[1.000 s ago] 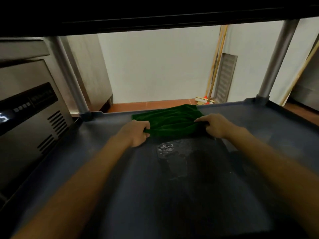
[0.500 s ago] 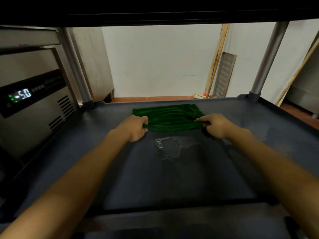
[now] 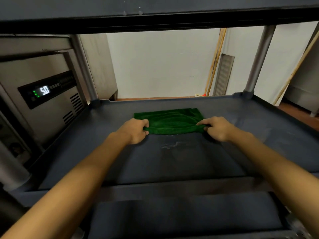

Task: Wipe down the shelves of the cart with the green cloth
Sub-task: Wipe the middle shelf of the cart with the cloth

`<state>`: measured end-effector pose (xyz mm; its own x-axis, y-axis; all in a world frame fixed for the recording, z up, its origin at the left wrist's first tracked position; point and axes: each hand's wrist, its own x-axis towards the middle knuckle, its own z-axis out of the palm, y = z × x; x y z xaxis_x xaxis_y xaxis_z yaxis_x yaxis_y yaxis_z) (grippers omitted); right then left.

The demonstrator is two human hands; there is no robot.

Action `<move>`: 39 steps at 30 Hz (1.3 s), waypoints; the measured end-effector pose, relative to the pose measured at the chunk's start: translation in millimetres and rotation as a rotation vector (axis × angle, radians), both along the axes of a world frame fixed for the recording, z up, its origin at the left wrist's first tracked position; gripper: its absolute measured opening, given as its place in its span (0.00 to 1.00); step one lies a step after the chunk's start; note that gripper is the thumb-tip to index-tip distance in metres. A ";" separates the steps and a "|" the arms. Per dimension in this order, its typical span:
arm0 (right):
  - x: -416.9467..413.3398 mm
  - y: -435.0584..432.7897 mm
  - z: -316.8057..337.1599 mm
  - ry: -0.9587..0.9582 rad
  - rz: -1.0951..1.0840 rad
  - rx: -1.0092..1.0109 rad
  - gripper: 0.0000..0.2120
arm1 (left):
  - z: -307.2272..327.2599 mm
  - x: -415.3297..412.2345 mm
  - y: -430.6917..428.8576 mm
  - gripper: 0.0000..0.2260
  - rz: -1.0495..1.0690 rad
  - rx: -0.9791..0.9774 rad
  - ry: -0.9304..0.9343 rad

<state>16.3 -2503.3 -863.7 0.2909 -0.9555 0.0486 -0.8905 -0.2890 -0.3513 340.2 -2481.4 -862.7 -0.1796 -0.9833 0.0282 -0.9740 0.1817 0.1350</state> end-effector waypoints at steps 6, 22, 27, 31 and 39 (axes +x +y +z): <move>-2.7 27.7 -0.3 0.021 0.011 0.005 0.20 | -3.6 -3.1 29.7 0.11 -0.019 -0.041 -0.023; -19.1 87.9 4.7 -0.015 0.085 -0.035 0.19 | -2.5 -4.8 91.4 0.12 -0.040 -0.082 0.074; -25.0 104.1 6.0 -0.017 0.105 -0.060 0.20 | -5.0 -2.8 110.3 0.11 -0.049 -0.094 0.108; -32.4 115.9 5.6 -0.055 0.137 -0.072 0.18 | -3.9 -0.5 125.1 0.09 -0.073 -0.100 0.139; -44.9 130.6 4.3 -0.092 0.157 -0.085 0.13 | 1.1 -1.3 144.8 0.05 -0.083 -0.113 0.147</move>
<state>-28.6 -2372.7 -859.4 0.4269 -0.8900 0.1601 -0.7975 -0.4540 -0.3973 338.8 -2336.6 -861.5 -0.2455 -0.9544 0.1696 -0.9264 0.2825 0.2490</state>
